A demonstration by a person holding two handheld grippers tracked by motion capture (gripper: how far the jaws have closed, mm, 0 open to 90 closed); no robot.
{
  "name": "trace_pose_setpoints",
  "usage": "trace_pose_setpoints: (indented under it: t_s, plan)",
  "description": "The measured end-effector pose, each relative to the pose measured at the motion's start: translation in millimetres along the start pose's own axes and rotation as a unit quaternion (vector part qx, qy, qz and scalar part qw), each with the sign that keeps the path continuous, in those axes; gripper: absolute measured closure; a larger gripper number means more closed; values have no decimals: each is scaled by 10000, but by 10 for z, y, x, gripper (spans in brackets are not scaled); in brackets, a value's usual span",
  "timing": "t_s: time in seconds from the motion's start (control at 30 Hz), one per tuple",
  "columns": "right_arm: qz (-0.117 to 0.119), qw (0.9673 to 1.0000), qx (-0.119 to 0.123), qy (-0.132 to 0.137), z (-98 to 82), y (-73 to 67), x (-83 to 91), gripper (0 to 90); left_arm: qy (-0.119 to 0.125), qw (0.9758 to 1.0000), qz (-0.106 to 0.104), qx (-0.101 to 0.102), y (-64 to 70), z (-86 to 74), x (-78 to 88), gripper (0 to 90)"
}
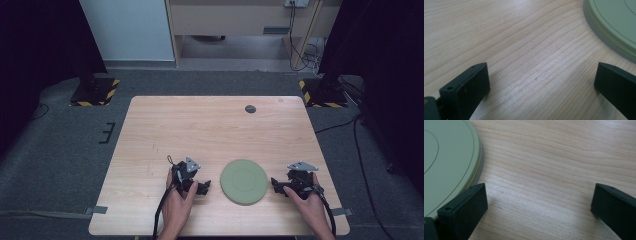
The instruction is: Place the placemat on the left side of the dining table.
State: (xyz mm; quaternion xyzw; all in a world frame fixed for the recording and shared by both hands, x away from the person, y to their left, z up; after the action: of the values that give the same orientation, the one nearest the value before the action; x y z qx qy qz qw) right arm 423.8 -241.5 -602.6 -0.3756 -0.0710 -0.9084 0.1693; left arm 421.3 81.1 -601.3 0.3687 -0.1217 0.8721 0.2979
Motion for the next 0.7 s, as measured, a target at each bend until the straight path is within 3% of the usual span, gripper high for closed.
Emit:
trace_pose_setpoints:
  t_s: [0.17, 0.27, 0.43, 0.53, 0.63, 0.7]
  plan:
    - [10, 10000, -5, -7, 1, -5, -2, 7, -1, 10000, 23, 18, 0, 1, -1, 0]
    - [36, 10000, 7, -11, -1, -12, 0, 6, -10, 9997, 187, 172, 7, 18, -18, 0]
    - [93, 9999, 66, -15, -4, -25, 2, 5, -5, 9998, 148, 143, 28, 12, -11, 0]
    - [124, 9999, 77, -22, -10, -46, 17, 23, 6, 10000, 36, 51, 56, 9, -4, 0]
    - [283, 9994, 197, 26, -11, -130, 85, 36, 167, 9994, -291, 65, 162, 31, 67, 36]
    - [357, 9989, 255, 144, 6, -168, 152, 39, 312, 9989, -351, -32, 233, 81, 123, 31]
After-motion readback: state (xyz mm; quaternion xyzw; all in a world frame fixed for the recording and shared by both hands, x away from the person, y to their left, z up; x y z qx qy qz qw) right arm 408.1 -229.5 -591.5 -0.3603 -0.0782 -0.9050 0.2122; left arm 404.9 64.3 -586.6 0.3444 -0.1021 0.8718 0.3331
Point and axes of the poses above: each handheld gripper's, and its own axes: x roughly backward along the jaws, z roughly out of its top, y roughly to its right, the point moved 9 cm from there along -x, roughly forward along the jaws
